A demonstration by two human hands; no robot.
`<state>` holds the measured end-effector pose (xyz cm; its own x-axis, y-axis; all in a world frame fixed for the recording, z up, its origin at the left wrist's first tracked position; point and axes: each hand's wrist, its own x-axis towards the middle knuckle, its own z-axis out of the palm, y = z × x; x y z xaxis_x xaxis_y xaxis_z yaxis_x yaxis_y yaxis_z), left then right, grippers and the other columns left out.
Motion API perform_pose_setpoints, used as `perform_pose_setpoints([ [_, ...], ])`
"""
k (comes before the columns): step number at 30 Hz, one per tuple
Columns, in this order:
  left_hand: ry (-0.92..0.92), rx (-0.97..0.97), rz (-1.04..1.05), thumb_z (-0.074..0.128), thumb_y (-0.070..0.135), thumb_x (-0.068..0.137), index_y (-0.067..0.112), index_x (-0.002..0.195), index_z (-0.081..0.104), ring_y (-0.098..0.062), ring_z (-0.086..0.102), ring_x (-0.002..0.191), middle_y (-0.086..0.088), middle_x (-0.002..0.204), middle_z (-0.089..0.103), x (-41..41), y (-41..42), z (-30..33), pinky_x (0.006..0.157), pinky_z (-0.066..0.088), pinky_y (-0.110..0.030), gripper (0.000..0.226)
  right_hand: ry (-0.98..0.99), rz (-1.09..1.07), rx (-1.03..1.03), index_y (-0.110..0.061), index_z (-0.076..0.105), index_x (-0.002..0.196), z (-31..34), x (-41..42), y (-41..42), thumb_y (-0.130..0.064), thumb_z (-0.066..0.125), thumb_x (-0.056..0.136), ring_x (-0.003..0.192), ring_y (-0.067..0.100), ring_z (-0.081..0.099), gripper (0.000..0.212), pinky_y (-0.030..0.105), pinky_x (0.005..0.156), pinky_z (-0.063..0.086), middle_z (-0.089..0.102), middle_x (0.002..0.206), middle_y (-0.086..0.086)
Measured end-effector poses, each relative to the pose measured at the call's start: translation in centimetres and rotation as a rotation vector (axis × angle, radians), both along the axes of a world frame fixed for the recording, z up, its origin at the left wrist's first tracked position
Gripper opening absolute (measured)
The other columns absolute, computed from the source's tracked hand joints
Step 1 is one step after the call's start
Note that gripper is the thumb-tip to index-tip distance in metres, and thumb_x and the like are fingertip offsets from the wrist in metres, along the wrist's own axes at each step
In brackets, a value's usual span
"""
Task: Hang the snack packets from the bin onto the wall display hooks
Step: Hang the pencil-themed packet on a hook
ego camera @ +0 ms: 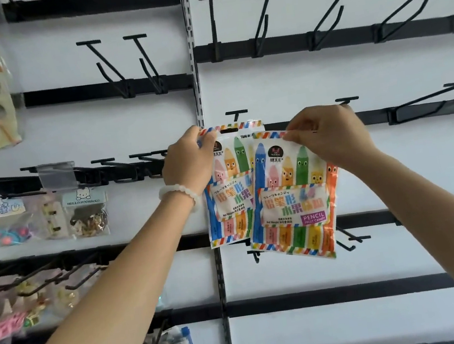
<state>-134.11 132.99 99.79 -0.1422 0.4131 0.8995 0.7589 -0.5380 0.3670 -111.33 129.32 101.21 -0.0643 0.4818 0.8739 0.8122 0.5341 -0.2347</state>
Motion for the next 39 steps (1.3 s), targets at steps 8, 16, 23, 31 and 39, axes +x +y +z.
perform_pose_setpoints([
  [8, 0.025, 0.011, 0.088, 0.042, 0.044, 0.094, 0.015, 0.073, 0.045, -0.017, 0.047, 0.051, 0.002, 0.056, 0.048, 1.8, 0.9, 0.1, 0.044, 0.025, -0.025, 0.036, -0.011, 0.041, 0.01, -0.028, 0.062, 0.083, -0.1, 0.7, 0.8, -0.037, 0.064, 0.083, 0.074, 0.013, 0.064, 0.01, 0.037, 0.06, 0.055, 0.062, 0.076, -0.01],
  [16, 0.002, -0.077, 0.094, 0.042, 0.044, 0.094, 0.022, 0.062, 0.036, -0.016, 0.05, 0.05, 0.002, 0.055, 0.048, 1.1, 1.8, -0.5, 0.044, 0.026, -0.023, 0.04, -0.011, 0.078, 0.011, -0.027, 0.063, 0.084, 0.3, 0.6, 1.6, -0.037, 0.064, 0.083, 0.075, 0.011, 0.064, 0.01, 0.036, 0.059, 0.055, 0.062, 0.076, -0.012],
  [23, -0.01, -0.173, 0.006, 0.044, 0.049, 0.092, 0.022, 0.074, 0.044, -0.024, 0.063, 0.064, -0.004, 0.07, 0.063, 0.1, 2.6, -0.8, 0.051, 0.046, -0.033, 0.033, -0.016, 0.184, 0.001, -0.03, 0.06, 0.081, 1.3, -1.8, 2.5, -0.037, 0.064, 0.083, 0.076, 0.016, 0.067, 0.008, 0.041, 0.061, 0.057, 0.066, 0.079, -0.006],
  [31, -0.031, -0.058, -0.27, 0.051, 0.02, 0.093, 0.016, 0.11, 0.045, -0.005, 0.061, 0.073, 0.002, 0.098, 0.057, -0.4, 1.5, -0.9, 0.054, 0.053, -0.021, 0.019, -0.01, 0.22, -0.045, -0.025, 0.066, 0.083, 0.8, -3.2, 4.3, -0.03, 0.067, 0.083, 0.075, 0.016, 0.067, 0.005, 0.041, 0.063, 0.056, 0.068, 0.077, -0.003],
  [39, 0.039, -0.031, -0.215, 0.048, 0.018, 0.094, 0.022, 0.092, 0.059, -0.005, 0.053, 0.084, 0.003, 0.102, 0.062, -0.9, 1.7, -0.6, 0.066, 0.037, -0.01, 0.012, 0.002, 0.259, -0.097, -0.025, 0.062, 0.082, 1.2, -3.6, 4.4, -0.031, 0.066, 0.084, 0.076, 0.013, 0.068, 0.007, 0.041, 0.063, 0.058, 0.068, 0.078, -0.006],
])
